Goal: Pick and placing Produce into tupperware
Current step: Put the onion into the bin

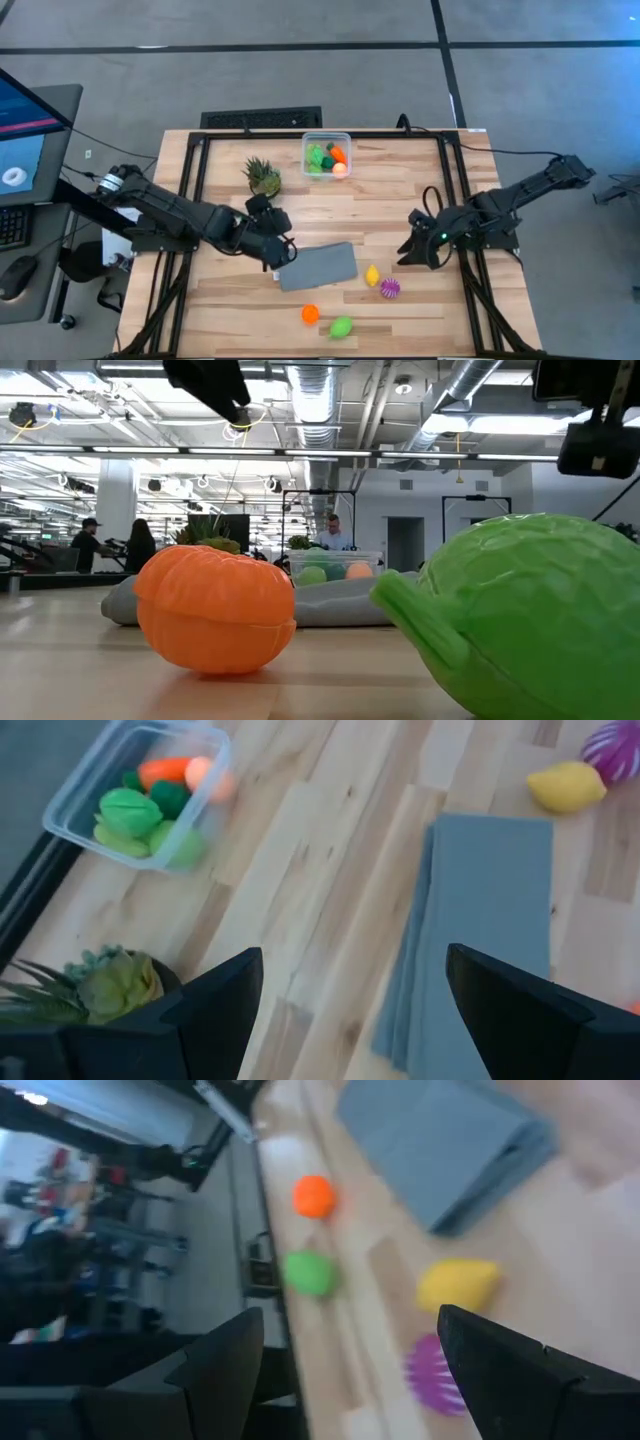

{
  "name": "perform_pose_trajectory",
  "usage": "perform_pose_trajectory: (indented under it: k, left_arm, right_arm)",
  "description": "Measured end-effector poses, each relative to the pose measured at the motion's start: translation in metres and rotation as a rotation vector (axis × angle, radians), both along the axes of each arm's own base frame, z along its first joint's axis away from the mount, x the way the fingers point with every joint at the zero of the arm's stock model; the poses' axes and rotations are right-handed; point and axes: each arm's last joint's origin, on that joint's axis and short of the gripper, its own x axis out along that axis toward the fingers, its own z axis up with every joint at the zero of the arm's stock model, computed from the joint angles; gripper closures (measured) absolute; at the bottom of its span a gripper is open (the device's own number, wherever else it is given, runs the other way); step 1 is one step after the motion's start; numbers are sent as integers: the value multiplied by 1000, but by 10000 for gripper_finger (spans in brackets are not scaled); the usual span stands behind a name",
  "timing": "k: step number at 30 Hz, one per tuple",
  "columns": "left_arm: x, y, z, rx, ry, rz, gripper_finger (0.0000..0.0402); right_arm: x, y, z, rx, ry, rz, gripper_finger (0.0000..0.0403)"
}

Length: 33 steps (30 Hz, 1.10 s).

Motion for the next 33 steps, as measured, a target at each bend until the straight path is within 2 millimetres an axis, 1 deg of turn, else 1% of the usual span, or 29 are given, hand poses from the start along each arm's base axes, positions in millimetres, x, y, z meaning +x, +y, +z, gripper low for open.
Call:
perform_pose_trajectory:
  k: [3, 7, 9, 13, 16, 23, 28, 33]
  left_arm:
    - [-4, -6, -6, 3, 18, -13, 95]
    - [-14, -8, -8, 21, 46, -19, 95]
    - [-22, -8, -9, 43, 79, -19, 95]
    - [-33, -2, -3, 78, 85, 5, 95]
    - [-40, 2, 2, 94, 72, 30, 95]
    - [-55, 10, 11, 122, 76, 71, 95]
    - [-62, 13, 14, 125, 78, 94, 95]
    - [-64, 13, 16, 140, 70, 104, 95]
  right_arm:
    - [4, 8, -3, 0, 8, 36, 81]
    - [7, 15, -14, -21, 93, 45, 81]
    - [9, 20, -20, -27, 133, 50, 81]
    - [10, 35, -34, -94, 210, 89, 81]
    - [10, 49, -44, -176, 263, 114, 81]
    - [21, 76, -53, -317, 275, 99, 81]
    - [28, 87, -57, -402, 304, 71, 81]
    - [31, 96, -59, -498, 361, 52, 81]
